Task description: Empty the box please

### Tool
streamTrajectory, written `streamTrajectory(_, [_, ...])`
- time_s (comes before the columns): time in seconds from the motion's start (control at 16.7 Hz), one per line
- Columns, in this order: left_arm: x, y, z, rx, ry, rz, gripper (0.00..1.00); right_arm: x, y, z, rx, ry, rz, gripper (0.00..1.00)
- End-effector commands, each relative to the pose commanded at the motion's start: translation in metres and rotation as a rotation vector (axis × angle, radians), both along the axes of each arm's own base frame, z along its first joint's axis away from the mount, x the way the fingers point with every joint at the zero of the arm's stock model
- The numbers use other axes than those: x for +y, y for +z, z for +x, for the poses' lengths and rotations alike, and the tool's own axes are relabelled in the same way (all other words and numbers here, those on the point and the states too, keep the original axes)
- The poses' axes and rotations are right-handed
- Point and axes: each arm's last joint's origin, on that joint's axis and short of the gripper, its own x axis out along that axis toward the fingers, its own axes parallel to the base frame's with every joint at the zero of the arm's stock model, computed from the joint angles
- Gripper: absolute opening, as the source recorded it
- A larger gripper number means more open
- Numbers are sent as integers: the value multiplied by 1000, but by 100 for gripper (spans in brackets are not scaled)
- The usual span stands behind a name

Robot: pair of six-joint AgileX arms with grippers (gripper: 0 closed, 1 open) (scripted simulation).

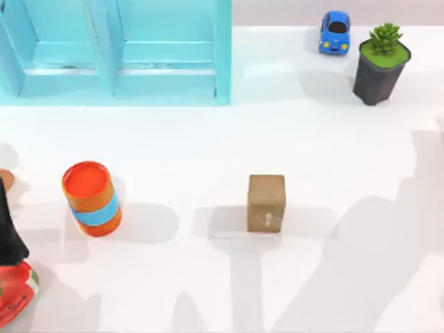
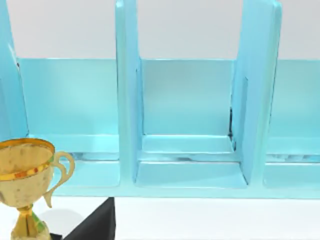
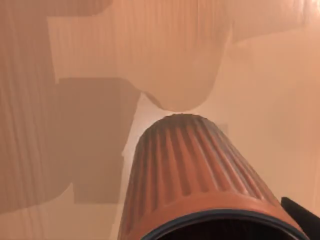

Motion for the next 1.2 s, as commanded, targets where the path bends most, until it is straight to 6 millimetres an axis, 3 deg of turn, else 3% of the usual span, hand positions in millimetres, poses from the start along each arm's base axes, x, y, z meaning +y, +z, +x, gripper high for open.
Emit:
streamTrajectory(0.24, [0, 0, 0, 0, 0, 0, 100, 14, 57, -3, 22, 35, 36, 0])
streamTrajectory(0.48, [0, 0, 0, 0, 0, 0, 100, 14, 88, -3, 37, 39, 48, 0])
streamTrajectory(0.84, [0, 0, 0, 0, 0, 0, 100, -8, 82, 2, 47, -6, 6, 0])
streamTrajectory(1.08, [0, 0, 0, 0, 0, 0, 100, -5, 82, 3, 48, -3, 8, 0])
streamTrajectory(1.2, [0, 0, 0, 0, 0, 0, 100, 7, 79, 7, 50, -3, 6, 0])
